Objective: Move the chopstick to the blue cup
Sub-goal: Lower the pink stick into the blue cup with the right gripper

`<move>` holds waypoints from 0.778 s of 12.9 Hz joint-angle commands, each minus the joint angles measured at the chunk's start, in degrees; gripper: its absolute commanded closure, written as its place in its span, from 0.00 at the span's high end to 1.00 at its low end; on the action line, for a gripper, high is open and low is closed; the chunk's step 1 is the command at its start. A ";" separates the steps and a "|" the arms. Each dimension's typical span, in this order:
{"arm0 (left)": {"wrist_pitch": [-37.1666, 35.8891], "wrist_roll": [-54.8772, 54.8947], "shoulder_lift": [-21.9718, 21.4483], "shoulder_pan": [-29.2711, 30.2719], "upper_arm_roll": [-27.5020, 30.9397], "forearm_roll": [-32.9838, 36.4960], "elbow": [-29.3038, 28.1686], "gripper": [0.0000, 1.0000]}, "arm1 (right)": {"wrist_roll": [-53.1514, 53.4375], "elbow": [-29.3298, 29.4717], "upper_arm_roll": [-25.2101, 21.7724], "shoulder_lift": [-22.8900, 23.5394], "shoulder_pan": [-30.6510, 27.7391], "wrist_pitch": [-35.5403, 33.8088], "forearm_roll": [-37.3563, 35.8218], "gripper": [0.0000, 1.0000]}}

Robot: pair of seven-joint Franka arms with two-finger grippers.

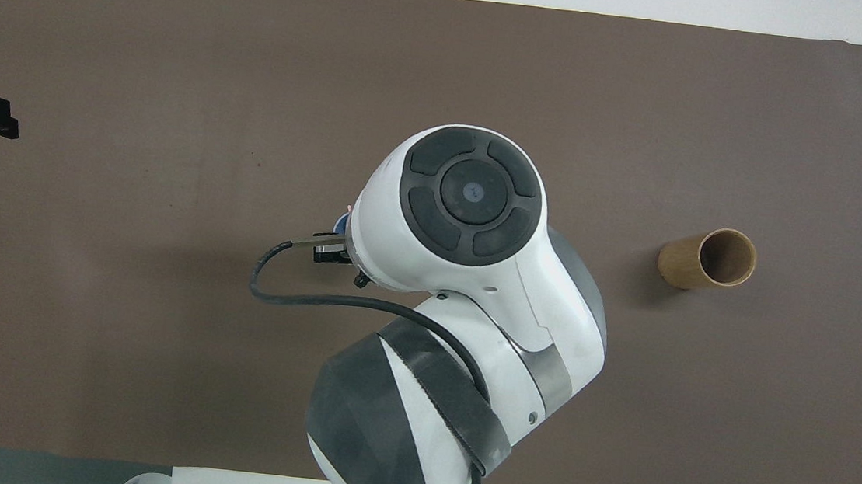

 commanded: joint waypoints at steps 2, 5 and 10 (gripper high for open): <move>-1.11 -0.07 0.22 -0.23 0.16 0.18 0.68 1.00 | 0.59 3.68 0.20 0.39 -0.27 -4.61 0.50 0.00; -1.02 -0.07 0.22 -0.15 0.16 0.18 0.68 1.00 | 0.94 2.55 0.20 0.48 0.25 -5.67 0.41 0.00; -1.02 -0.07 0.22 -0.15 0.16 0.18 0.77 1.00 | 0.77 -0.44 0.20 -0.31 0.52 -4.97 0.24 0.50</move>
